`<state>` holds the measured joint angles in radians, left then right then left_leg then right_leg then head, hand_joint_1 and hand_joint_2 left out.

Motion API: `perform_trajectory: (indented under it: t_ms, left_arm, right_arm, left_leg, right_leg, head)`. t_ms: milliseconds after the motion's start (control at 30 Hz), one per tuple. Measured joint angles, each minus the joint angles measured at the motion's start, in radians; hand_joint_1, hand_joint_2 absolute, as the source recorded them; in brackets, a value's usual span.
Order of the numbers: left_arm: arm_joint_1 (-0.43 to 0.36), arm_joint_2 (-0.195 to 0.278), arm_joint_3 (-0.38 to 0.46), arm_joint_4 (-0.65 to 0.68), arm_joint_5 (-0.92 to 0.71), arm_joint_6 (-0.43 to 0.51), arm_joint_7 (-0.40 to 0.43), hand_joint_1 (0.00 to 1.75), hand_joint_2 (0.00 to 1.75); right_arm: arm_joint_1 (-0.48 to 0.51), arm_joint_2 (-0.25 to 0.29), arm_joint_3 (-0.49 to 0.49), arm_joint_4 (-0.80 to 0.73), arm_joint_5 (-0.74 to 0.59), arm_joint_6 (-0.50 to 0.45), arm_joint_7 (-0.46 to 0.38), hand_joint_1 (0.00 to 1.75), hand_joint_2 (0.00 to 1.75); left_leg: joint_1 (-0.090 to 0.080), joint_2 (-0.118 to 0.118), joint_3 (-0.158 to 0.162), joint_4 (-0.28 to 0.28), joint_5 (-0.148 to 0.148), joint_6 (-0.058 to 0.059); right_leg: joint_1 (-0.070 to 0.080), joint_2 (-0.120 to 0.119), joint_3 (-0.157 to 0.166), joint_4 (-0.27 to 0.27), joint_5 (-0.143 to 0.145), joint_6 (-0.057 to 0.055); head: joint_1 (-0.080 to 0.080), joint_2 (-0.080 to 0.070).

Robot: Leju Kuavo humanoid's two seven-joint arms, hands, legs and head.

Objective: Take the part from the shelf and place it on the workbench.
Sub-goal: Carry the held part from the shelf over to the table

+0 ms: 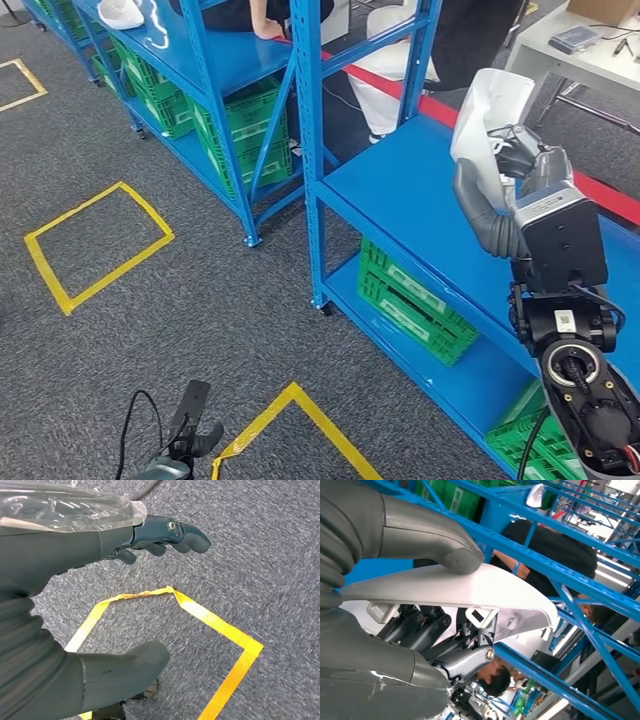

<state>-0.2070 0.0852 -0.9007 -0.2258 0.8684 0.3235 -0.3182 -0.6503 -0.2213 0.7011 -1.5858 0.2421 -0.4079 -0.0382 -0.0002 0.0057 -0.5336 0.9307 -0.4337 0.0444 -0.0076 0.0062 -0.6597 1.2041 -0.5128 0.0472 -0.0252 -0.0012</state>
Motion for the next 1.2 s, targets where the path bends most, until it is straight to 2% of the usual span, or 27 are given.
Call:
perform_trajectory:
  t_ms: [67, 100, 133, 233, 267, 300, 333, 400, 433, 467, 500, 567, 600, 633, 733, 800, 833, 900, 933, 967, 1000, 1033, 1100, 1133, 1167, 1200]
  left_arm:
    - [0.000, -0.002, 0.000, 0.000, -0.002, 0.000, 0.000, 0.00, 1.75]
    - [-0.001, -0.002, 0.000, 0.000, -0.004, 0.000, 0.000, 0.00, 1.75]
    - [-0.002, -0.003, 0.000, 0.000, -0.006, 0.000, 0.000, 0.00, 1.75]
    - [-0.004, -0.003, 0.000, 0.000, -0.014, -0.001, 0.005, 0.00, 1.75]
    - [-0.004, -0.004, 0.000, 0.000, -0.017, -0.002, 0.007, 0.00, 1.75]
    - [-0.005, -0.004, 0.000, 0.000, -0.019, -0.002, 0.009, 0.00, 1.75]
    - [-0.006, -0.004, 0.000, 0.000, -0.020, -0.002, 0.011, 0.00, 1.75]
    - [-0.007, -0.005, 0.000, 0.000, -0.022, -0.002, 0.015, 0.00, 1.75]
    - [-0.007, -0.005, 0.000, 0.000, -0.023, -0.002, 0.016, 0.00, 1.75]
    - [-0.007, -0.005, 0.000, 0.000, -0.023, -0.002, 0.017, 0.00, 1.75]
    - [-0.007, -0.005, 0.000, 0.000, -0.023, -0.002, 0.018, 0.00, 1.75]
    - [-0.010, -0.005, 0.000, 0.000, -0.024, -0.002, 0.019, 0.00, 1.75]
    - [-0.012, -0.005, 0.000, 0.000, -0.024, -0.002, 0.020, 0.00, 1.75]
    - [-0.014, -0.006, 0.000, 0.000, -0.024, -0.002, 0.021, 0.00, 1.75]
    - [-0.015, -0.007, 0.000, 0.000, -0.025, -0.002, 0.027, 0.00, 1.75]
    - [-0.016, -0.009, 0.000, 0.000, -0.027, -0.002, 0.029, 0.00, 1.75]
    - [-0.016, -0.010, 0.000, 0.000, -0.029, -0.002, 0.029, 0.00, 1.75]
    - [-0.017, -0.010, 0.000, 0.000, -0.030, -0.002, 0.031, 0.00, 1.75]
    - [-0.017, -0.011, 0.000, 0.000, -0.031, -0.002, 0.031, 0.00, 1.75]
    - [-0.016, -0.012, 0.000, 0.000, -0.031, -0.002, 0.032, 0.00, 1.75]
    - [-0.016, -0.013, 0.000, 0.000, -0.031, -0.002, 0.032, 0.00, 1.75]
    - [-0.016, -0.014, 0.000, 0.000, -0.031, -0.002, 0.032, 0.00, 1.75]
    - [-0.016, -0.016, 0.000, 0.000, -0.031, -0.001, 0.033, 0.00, 1.75]
    - [-0.017, -0.018, 0.000, 0.000, -0.031, -0.001, 0.033, 0.00, 1.75]
    - [-0.016, -0.019, 0.000, 0.000, -0.031, -0.001, 0.033, 0.00, 1.75]
    - [-0.016, -0.019, 0.000, 0.000, -0.031, -0.001, 0.033, 0.00, 1.75]
  right_arm:
    - [0.000, 0.000, 0.000, -0.002, 0.003, 0.000, 0.000, 1.75, 1.75]
    - [0.000, 0.000, -0.001, -0.004, 0.006, 0.000, 0.002, 1.75, 1.75]
    - [0.001, 0.000, -0.001, -0.006, 0.008, -0.001, 0.004, 1.75, 1.75]
    - [0.006, -0.002, -0.002, -0.014, 0.019, -0.005, 0.018, 1.75, 1.75]
    - [0.007, -0.003, -0.003, -0.018, 0.024, -0.007, 0.023, 1.75, 1.75]
    - [0.008, -0.003, -0.003, -0.023, 0.028, -0.008, 0.027, 1.75, 1.75]
    - [0.010, -0.004, -0.003, -0.027, 0.031, -0.008, 0.031, 1.75, 1.75]
    - [0.018, -0.004, -0.003, -0.031, 0.035, -0.008, 0.039, 1.75, 1.75]
    - [0.024, -0.005, -0.004, -0.033, 0.036, -0.007, 0.043, 1.75, 1.75]
    - [0.028, -0.006, -0.005, -0.035, 0.037, -0.006, 0.047, 1.75, 1.75]
    - [0.031, -0.008, -0.008, -0.037, 0.037, -0.003, 0.051, 1.75, 1.75]
    - [0.034, -0.013, -0.016, -0.043, 0.036, 0.004, 0.056, 1.75, 1.75]
    - [0.034, -0.017, -0.022, -0.046, 0.035, 0.007, 0.057, 1.75, 1.75]
    - [0.035, -0.021, -0.026, -0.048, 0.034, 0.011, 0.058, 1.75, 1.75]
    - [0.041, -0.032, -0.033, -0.052, 0.028, 0.021, 0.056, 1.75, 1.75]
    - [0.045, -0.039, -0.037, -0.054, 0.024, 0.023, 0.052, 1.75, 1.75]
    - [0.046, -0.043, -0.040, -0.055, 0.023, 0.024, 0.050, 1.75, 1.75]
    - [0.053, -0.047, -0.043, -0.056, 0.021, 0.025, 0.047, 1.75, 1.75]
    - [0.059, -0.049, -0.043, -0.056, 0.021, 0.026, 0.047, 1.75, 1.75]
    - [0.065, -0.050, -0.044, -0.056, 0.020, 0.026, 0.046, 1.75, 1.75]
    - [0.070, -0.051, -0.044, -0.057, 0.020, 0.027, 0.046, 1.75, 1.75]
    - [0.073, -0.053, -0.045, -0.059, 0.020, 0.028, 0.046, 1.75, 1.75]
    - [0.074, -0.056, -0.048, -0.065, 0.020, 0.028, 0.046, 1.75, 1.75]
    - [0.075, -0.058, -0.049, -0.067, 0.020, 0.028, 0.046, 1.75, 1.75]
    - [0.076, -0.059, -0.050, -0.070, 0.020, 0.029, 0.045, 1.75, 1.75]
    - [0.078, -0.059, -0.050, -0.073, 0.020, 0.030, 0.045, 1.75, 1.75]
  left_leg:
    - [-0.002, -0.002, -0.002, 0.009, -0.004, -0.006]
    - [-0.003, -0.002, -0.006, 0.014, -0.005, -0.010]
    - [-0.004, -0.002, -0.011, 0.018, -0.005, -0.015]
    - [-0.004, -0.003, -0.019, 0.023, -0.004, -0.028]
    - [-0.004, -0.003, -0.026, 0.039, -0.015, -0.033]
    - [-0.002, -0.003, -0.043, 0.076, -0.037, -0.039]
    - [0.001, -0.003, -0.071, 0.135, -0.067, -0.045]
    - [0.007, -0.003, -0.142, 0.276, -0.124, -0.055]
    - [0.010, -0.003, -0.165, 0.319, -0.132, -0.059]
    - [0.013, -0.002, -0.170, 0.323, -0.121, -0.060]
    - [0.015, -0.001, -0.154, 0.283, -0.092, -0.061]
    - [0.015, 0.012, -0.085, 0.133, -0.021, -0.060]
    - [0.013, 0.018, -0.057, 0.070, 0.002, -0.056]
    - [0.011, 0.022, -0.042, 0.034, 0.012, -0.053]
    - [0.008, 0.011, -0.043, 0.021, 0.013, -0.036]
    - [0.010, 0.001, -0.042, 0.016, 0.017, -0.023]
    - [0.010, -0.003, -0.042, 0.014, 0.019, -0.018]
    - [0.007, -0.014, -0.042, 0.015, 0.019, -0.011]
    - [0.006, -0.022, -0.042, 0.015, 0.019, -0.009]
    - [0.005, -0.031, -0.042, 0.016, 0.018, -0.009]
    - [0.004, -0.042, -0.041, 0.018, 0.018, -0.009]
    - [0.004, -0.053, -0.041, 0.019, 0.018, -0.009]
    - [0.002, -0.072, -0.043, 0.025, 0.017, -0.013]
    - [0.004, -0.080, -0.048, 0.028, 0.017, -0.017]
    - [0.006, -0.088, -0.052, 0.029, 0.018, -0.022]
    - [0.008, -0.097, -0.056, 0.028, 0.021, -0.029]
  right_leg:
    - [-0.001, 0.000, 0.076, -0.144, 0.057, -0.004]
    - [0.000, 0.000, 0.101, -0.196, 0.071, -0.009]
    - [0.002, 0.001, 0.111, -0.223, 0.074, -0.013]
    - [0.002, 0.000, 0.112, -0.238, 0.075, -0.030]
    - [-0.001, -0.001, 0.113, -0.242, 0.078, -0.037]
    - [-0.004, -0.004, 0.114, -0.246, 0.081, -0.042]
    - [-0.006, -0.006, 0.114, -0.248, 0.083, -0.046]
    - [-0.006, -0.011, 0.113, -0.248, 0.083, -0.048]
    - [-0.007, -0.013, 0.113, -0.248, 0.083, -0.048]
    - [-0.007, -0.015, 0.113, -0.248, 0.083, -0.048]
    - [-0.009, -0.017, 0.113, -0.247, 0.082, -0.047]
    - [-0.010, -0.022, 0.114, -0.246, 0.079, -0.042]
    - [-0.008, -0.024, 0.114, -0.245, 0.078, -0.037]
    - [-0.006, -0.025, 0.114, -0.245, 0.077, -0.032]
    - [-0.004, -0.033, 0.113, -0.246, 0.074, -0.016]
    - [-0.007, -0.028, 0.098, -0.206, 0.042, -0.007]
    - [-0.008, -0.021, 0.077, -0.153, 0.011, -0.005]
    - [-0.008, -0.013, 0.013, -0.007, -0.057, -0.003]
    - [-0.008, -0.011, -0.013, 0.049, -0.074, -0.003]
    - [-0.008, -0.010, -0.022, 0.067, -0.071, -0.004]
    - [-0.008, -0.008, -0.013, 0.044, -0.049, -0.007]
    - [-0.007, -0.002, 0.013, -0.016, -0.012, -0.011]
    - [-0.007, 0.032, 0.076, -0.158, 0.052, -0.025]
    - [-0.006, 0.047, 0.096, -0.204, 0.066, -0.029]
    - [-0.005, 0.057, 0.105, -0.226, 0.068, -0.032]
    - [-0.003, 0.055, 0.107, -0.232, 0.067, -0.033]
  head:
    - [0.002, 0.000]
    - [0.001, 0.000]
    - [0.000, 0.000]
    - [-0.002, 0.000]
    - [-0.003, 0.000]
    - [-0.006, 0.000]
    - [-0.010, 0.000]
    - [-0.016, 0.000]
    - [-0.017, 0.000]
    - [-0.018, 0.000]
    - [-0.020, 0.000]
    - [-0.025, 0.000]
    - [-0.027, 0.000]
    - [-0.029, 0.000]
    - [-0.023, 0.000]
    - [-0.017, 0.000]
    - [-0.014, 0.000]
    - [-0.008, 0.000]
    - [-0.007, 0.000]
    - [-0.007, 0.000]
    - [-0.006, 0.000]
    - [-0.005, 0.000]
    - [-0.003, 0.000]
    - [-0.002, 0.000]
    - [-0.002, 0.000]
    - [-0.001, 0.000]
